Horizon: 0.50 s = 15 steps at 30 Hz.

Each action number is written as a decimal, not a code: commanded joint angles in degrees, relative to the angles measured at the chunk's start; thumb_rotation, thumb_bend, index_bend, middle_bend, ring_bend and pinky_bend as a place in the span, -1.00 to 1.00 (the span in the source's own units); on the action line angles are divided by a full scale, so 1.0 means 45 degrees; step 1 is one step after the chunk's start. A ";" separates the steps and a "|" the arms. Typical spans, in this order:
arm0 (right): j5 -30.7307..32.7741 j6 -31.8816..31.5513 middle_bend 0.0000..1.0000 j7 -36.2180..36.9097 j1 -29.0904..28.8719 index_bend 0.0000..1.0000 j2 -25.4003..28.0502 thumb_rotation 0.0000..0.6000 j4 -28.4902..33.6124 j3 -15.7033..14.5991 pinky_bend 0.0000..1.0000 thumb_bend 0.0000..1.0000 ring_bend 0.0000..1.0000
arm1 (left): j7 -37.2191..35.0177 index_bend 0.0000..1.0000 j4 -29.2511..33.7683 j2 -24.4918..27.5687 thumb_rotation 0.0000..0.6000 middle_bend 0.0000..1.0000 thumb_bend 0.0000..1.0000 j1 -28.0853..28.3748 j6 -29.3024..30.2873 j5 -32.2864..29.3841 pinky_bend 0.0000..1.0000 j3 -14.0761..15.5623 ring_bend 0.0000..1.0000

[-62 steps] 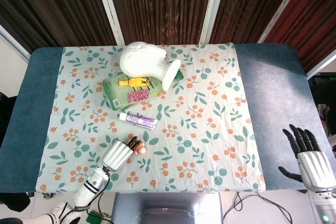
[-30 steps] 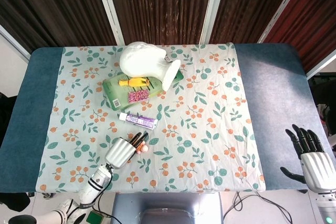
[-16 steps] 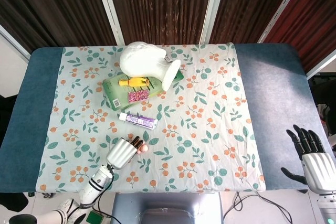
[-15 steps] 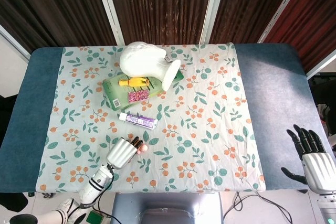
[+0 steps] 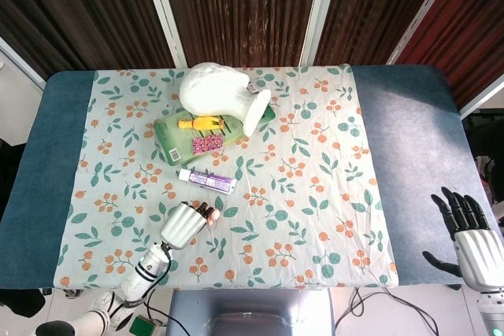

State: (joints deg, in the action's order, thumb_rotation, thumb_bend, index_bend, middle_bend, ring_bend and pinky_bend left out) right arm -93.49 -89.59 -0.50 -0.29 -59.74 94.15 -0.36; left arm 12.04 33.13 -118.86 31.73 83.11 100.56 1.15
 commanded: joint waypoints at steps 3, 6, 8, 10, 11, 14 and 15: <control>-0.0007 0.0003 -1.00 -0.0011 0.0005 -1.00 0.0000 1.00 0.0003 -0.0001 -1.00 -0.65 -1.00 | -0.0228 -0.24 0.0232 0.0145 1.00 0.13 -0.23 -0.0005 -0.0412 -0.0209 1.00 0.0120 0.94; -0.0009 -0.0006 -1.00 -0.0020 0.0011 -1.00 -0.0004 1.00 -0.0003 0.0004 -1.00 -0.65 -1.00 | 0.0016 -0.75 0.0808 0.0424 1.00 -0.46 -0.28 -0.0037 -0.0732 -0.0387 1.00 0.0124 0.90; -0.0014 0.0000 -1.00 -0.0027 0.0010 -1.00 -0.0007 1.00 -0.0003 0.0002 -1.00 -0.65 -1.00 | 0.0189 -0.94 0.1255 0.0640 1.00 -0.70 -0.29 -0.0063 -0.0791 -0.0430 1.00 0.0143 0.88; -0.0024 -0.0003 -1.00 -0.0055 0.0011 -1.00 -0.0016 1.00 -0.0005 0.0003 -1.00 -0.65 -1.00 | 0.0407 -1.00 0.1767 0.0881 1.00 -0.80 -0.30 -0.0116 -0.0729 -0.0435 1.00 0.0172 0.88; -0.0036 -0.0008 -1.00 -0.0072 0.0017 -1.00 -0.0026 1.00 -0.0005 -0.0003 -1.00 -0.65 -1.00 | 0.0530 -1.00 0.2055 0.1024 1.00 -0.83 -0.30 -0.0162 -0.0674 -0.0431 1.00 0.0196 0.88; -0.0056 -0.0023 -1.00 -0.0123 0.0021 -1.00 -0.0044 1.00 -0.0004 -0.0001 -1.00 -0.65 -1.00 | 0.0898 -1.00 0.2761 0.1396 1.00 -0.85 -0.31 -0.0294 -0.0523 -0.0414 1.00 0.0252 0.88; -0.0058 -0.0022 -1.00 -0.0149 0.0022 -1.00 -0.0057 1.00 -0.0006 -0.0001 -1.00 -0.65 -1.00 | 0.1125 -1.00 0.3132 0.1631 1.00 -0.85 -0.31 -0.0392 -0.0387 -0.0377 1.00 0.0302 0.88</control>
State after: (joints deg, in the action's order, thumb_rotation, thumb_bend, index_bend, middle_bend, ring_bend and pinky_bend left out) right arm -93.75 -89.68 -1.17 -0.19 -59.99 94.13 -0.37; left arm 15.47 44.97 -113.18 30.69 80.55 98.77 2.14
